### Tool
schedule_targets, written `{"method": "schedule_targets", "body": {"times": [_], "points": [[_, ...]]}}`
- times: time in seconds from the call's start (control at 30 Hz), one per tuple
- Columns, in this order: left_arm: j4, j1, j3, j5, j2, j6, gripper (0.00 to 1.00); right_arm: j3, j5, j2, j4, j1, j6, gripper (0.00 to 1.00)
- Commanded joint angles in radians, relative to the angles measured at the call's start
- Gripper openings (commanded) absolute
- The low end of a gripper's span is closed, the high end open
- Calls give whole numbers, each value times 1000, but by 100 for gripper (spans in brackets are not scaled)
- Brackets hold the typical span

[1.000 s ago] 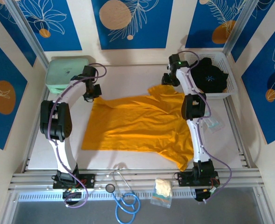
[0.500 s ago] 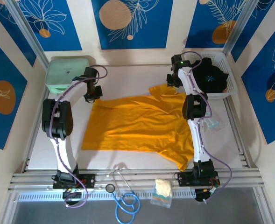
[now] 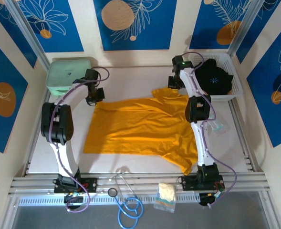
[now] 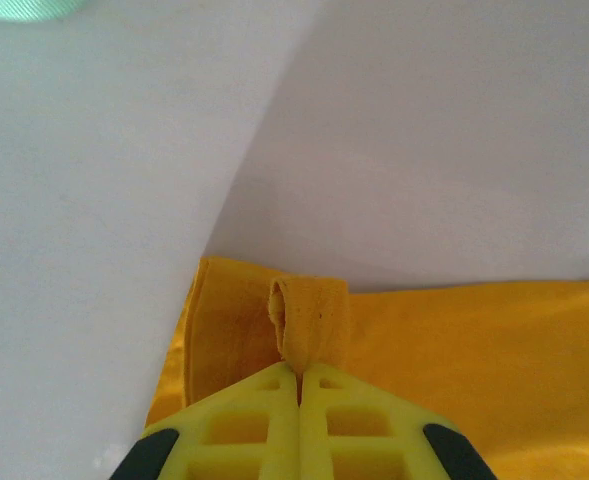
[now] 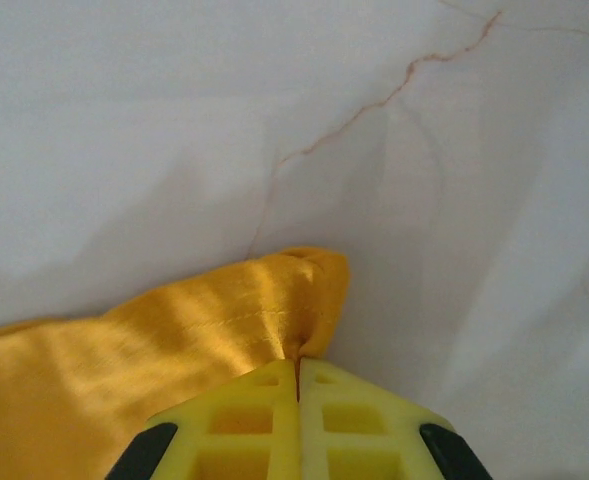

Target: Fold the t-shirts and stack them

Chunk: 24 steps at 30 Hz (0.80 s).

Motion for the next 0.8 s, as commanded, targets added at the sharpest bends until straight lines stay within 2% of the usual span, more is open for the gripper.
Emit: {"method": "schedule_targets", "body": {"times": [0.0,0.2,0.43,0.63,0.77], "points": [[-35,-4,41,24,-166,3,0,-64,-22,-290,31,8,10,0],[-133,-4,117,20,-402,28,0,-290,-1,-694,120,46,12,0],[-279,-2,236,25,-697,45,0,-444,133,-1170,139,160,-20,0],[-405,-3,370,42,-902,41,0,-400,210,-1487,65,331,-23,0],[-478,-3,446,17,-1010,33,0,-291,189,-1583,-37,355,3,0]]}}
